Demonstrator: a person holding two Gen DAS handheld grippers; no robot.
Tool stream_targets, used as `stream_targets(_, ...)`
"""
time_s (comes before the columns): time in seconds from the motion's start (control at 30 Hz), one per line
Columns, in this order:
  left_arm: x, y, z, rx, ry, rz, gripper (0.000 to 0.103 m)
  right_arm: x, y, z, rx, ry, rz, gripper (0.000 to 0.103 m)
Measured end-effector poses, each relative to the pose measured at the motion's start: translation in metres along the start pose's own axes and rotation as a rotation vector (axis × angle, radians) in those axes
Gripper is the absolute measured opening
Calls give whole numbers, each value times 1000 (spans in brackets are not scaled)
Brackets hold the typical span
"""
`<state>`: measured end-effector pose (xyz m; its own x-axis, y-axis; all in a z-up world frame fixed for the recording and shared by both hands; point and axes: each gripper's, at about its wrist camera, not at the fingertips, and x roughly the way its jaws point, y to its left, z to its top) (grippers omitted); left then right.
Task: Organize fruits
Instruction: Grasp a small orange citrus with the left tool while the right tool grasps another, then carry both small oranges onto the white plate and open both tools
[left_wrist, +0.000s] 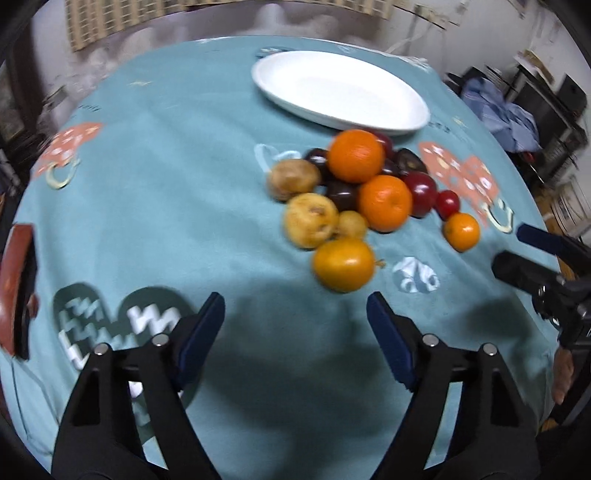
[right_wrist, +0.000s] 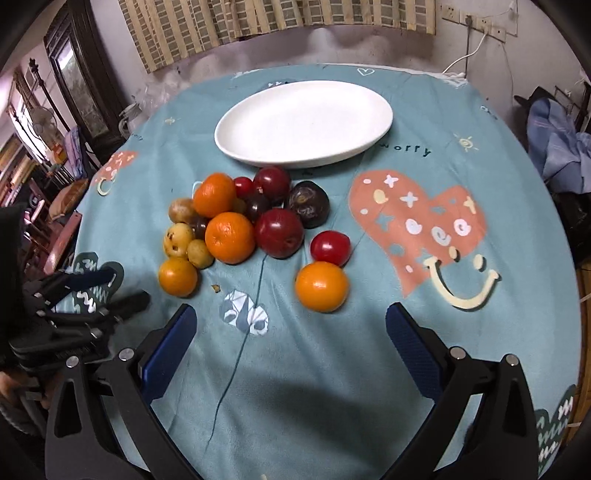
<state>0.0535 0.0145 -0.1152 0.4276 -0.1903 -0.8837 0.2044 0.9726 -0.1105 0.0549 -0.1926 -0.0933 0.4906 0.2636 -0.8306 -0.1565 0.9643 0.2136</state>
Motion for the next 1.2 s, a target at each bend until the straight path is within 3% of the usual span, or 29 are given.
stream_targets(0.17,17,-20,11,50,7,-67,78,6,-23,2,84,4,23,100)
stream_targets(0.33,40,-22,21,31,59,-95,59,10,-30,0,116,26,49,85)
stream_targets(0.43,44,-24,21,46,47,-82,55,16,-28,-1,104,39,57,82)
stream_targets(0.5,43,-23,19,67,34,-68,44,21,-24,-1,78,52,60,77)
stream_targets(0.7,31,-17,13,62,26,-90,43,43,-16,6,18,70,60,70)
stream_targets(0.93,15,-10,7,52,21,-90,43,58,-27,8,42,102,60,41)
stream_targets(1.1,9,-13,15,64,4,-88,43,51,-36,6,74,99,91,40)
stream_targets(1.2,1,-17,40,88,-37,-105,43,25,-44,19,81,20,91,40)
